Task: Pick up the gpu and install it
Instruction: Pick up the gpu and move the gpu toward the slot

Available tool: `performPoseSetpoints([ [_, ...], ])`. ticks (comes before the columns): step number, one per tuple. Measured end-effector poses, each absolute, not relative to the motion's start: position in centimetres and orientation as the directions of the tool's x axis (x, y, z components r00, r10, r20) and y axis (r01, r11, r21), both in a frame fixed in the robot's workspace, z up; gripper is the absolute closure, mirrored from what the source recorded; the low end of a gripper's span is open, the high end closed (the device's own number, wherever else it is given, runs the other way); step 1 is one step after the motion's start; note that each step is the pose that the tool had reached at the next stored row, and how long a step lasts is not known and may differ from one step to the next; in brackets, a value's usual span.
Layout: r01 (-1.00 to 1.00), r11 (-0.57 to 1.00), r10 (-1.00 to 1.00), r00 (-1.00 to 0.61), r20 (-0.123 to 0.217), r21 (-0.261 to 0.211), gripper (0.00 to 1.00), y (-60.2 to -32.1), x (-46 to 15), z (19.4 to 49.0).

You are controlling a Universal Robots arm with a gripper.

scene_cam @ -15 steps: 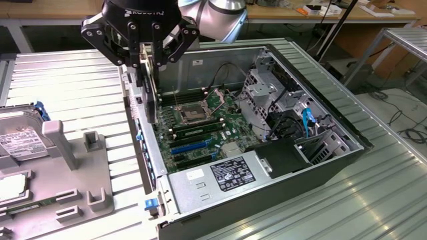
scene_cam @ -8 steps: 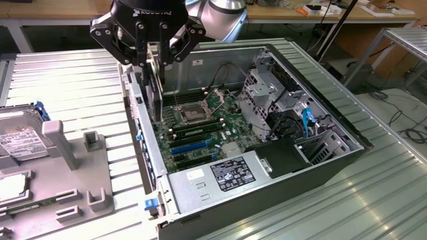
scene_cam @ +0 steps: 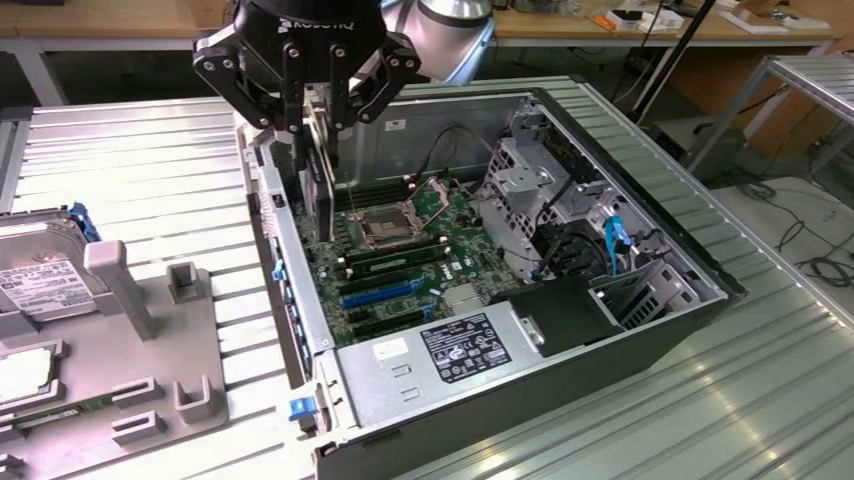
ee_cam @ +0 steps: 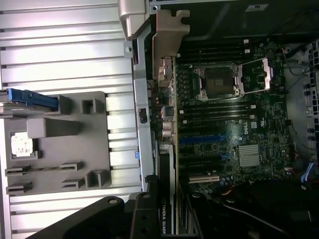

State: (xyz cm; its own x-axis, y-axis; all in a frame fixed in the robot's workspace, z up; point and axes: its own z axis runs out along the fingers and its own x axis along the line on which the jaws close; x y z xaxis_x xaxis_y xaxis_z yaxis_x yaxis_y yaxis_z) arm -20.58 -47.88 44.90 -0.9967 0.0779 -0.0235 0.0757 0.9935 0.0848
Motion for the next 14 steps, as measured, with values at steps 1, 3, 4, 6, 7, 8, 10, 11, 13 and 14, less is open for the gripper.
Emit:
performPoseSetpoints([
  [1,0.076,0.994,0.078,-0.997,-0.023,0.085,0.73,-47.9,-20.5,44.9],
  [3,0.076,0.994,0.078,-0.997,-0.023,0.085,0.73,-47.9,-20.4,44.9],
  [4,0.076,0.994,0.078,-0.997,-0.023,0.085,0.73,-47.9,-20.2,44.9],
  [6,0.076,0.994,0.078,-0.997,-0.023,0.085,0.73,-47.9,-20.1,44.9],
  [7,0.076,0.994,0.078,-0.997,-0.023,0.085,0.73,-47.9,-20.0,44.9],
  [8,0.076,0.994,0.078,-0.997,-0.023,0.085,0.73,-47.9,-19.9,44.9],
  [10,0.076,0.994,0.078,-0.997,-0.023,0.085,0.73,-47.9,-19.7,44.9],
  [11,0.076,0.994,0.078,-0.997,-0.023,0.085,0.73,-47.9,-19.6,44.9],
  [13,0.076,0.994,0.078,-0.997,-0.023,0.085,0.73,-47.8,-19.4,44.9],
  [14,0.076,0.994,0.078,-0.997,-0.023,0.085,0.73,-47.8,-19.3,44.9],
])
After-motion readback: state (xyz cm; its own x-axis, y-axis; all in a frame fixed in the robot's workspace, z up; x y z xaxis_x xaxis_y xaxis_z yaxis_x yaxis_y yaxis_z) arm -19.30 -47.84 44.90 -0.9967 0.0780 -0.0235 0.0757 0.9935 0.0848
